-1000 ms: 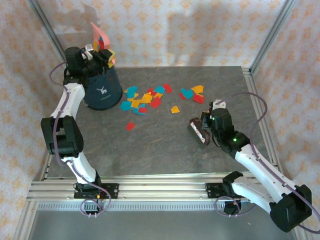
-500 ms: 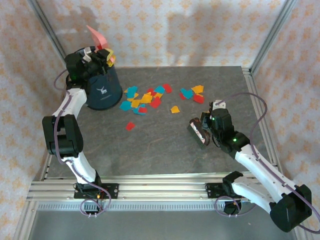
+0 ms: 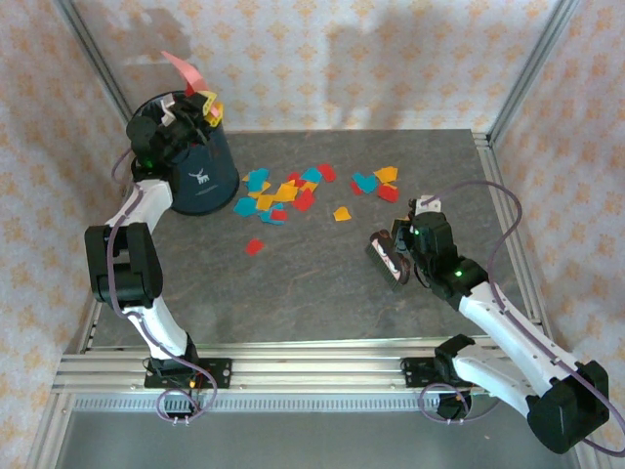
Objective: Sweep away the paper scraps from the table
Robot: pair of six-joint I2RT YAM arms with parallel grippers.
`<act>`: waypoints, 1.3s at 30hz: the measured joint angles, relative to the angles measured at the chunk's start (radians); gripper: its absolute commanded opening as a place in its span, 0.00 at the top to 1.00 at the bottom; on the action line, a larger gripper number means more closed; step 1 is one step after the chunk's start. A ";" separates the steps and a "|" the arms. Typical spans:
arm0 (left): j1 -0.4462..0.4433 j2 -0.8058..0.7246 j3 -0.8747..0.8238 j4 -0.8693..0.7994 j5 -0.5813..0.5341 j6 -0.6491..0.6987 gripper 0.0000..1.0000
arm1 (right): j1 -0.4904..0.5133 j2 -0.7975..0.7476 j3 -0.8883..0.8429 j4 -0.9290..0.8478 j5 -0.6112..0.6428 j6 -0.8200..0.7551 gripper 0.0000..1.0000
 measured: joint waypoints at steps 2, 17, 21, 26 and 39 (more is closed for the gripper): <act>0.000 0.000 -0.005 0.029 -0.006 -0.027 1.00 | 0.000 0.000 0.000 0.000 0.000 0.000 1.00; 0.000 0.000 -0.030 0.188 -0.055 -0.161 1.00 | 0.000 0.000 -0.002 0.001 0.000 0.000 1.00; 0.000 -0.003 -0.030 0.176 -0.050 -0.151 1.00 | 0.000 0.000 -0.002 0.001 0.000 0.000 1.00; 0.000 -0.051 -0.030 0.040 -0.026 -0.043 1.00 | 0.000 -0.006 -0.008 0.006 0.000 0.016 1.00; -0.003 -0.267 0.078 -0.795 -0.005 0.707 1.00 | -0.066 0.014 -0.010 0.102 -0.052 0.106 1.00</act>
